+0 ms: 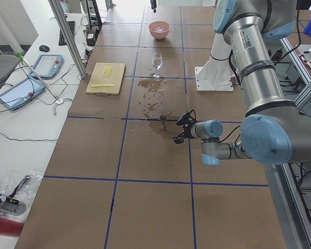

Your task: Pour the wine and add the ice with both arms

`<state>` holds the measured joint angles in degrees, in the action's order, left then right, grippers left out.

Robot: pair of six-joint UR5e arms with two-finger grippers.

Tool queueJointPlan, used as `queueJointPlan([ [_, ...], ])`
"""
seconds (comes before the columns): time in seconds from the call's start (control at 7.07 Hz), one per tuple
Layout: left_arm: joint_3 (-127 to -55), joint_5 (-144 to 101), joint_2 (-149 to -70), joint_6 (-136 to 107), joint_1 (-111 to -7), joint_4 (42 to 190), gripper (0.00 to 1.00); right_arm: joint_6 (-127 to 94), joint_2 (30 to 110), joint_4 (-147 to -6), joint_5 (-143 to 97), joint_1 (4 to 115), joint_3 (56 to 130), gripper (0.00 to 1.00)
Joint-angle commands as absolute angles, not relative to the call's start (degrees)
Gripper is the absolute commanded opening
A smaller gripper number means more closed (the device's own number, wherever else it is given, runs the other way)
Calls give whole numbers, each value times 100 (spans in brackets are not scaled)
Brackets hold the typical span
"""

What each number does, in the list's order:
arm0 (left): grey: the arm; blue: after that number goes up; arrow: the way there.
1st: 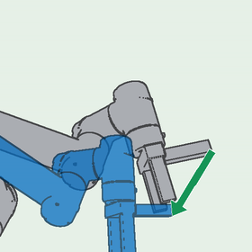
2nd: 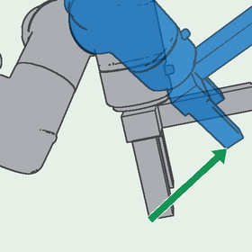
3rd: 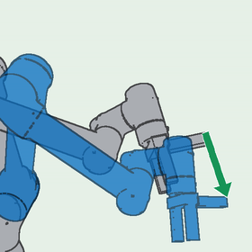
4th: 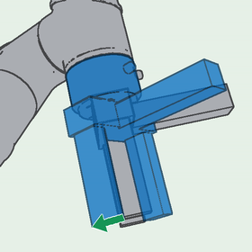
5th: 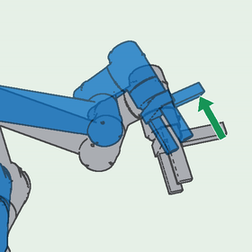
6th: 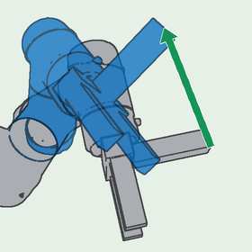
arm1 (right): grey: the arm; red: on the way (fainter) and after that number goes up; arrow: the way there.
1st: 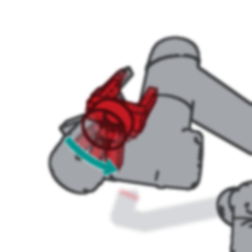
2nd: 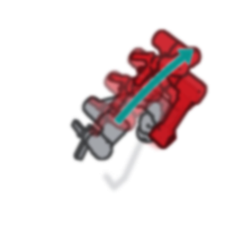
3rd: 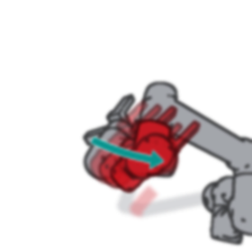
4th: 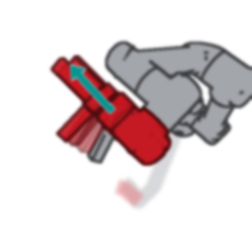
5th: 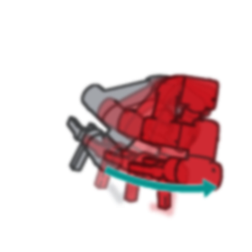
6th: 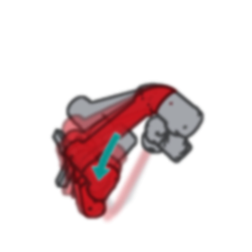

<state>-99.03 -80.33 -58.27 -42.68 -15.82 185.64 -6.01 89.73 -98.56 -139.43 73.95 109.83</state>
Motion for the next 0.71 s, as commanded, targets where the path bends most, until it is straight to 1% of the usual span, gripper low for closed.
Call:
queueJointPlan([
  [0.0,-9521,-10124,-6010,-4193,-3251,18327,99,-1708,9035,-9661,-13887,6814,11004,100],
  [0.14,-9397,-10717,-6212,-4166,-3913,18073,100,-1792,9418,-8989,-13748,6594,10952,100],
  [0.42,-9255,-11596,-6336,-3415,-4811,17345,100,-2833,9492,-8160,-13125,6085,10863,100],
  [0.57,-9255,-12002,-6624,-3027,-5469,16984,100,-2891,9501,-7878,-13026,6021,10654,100],
])
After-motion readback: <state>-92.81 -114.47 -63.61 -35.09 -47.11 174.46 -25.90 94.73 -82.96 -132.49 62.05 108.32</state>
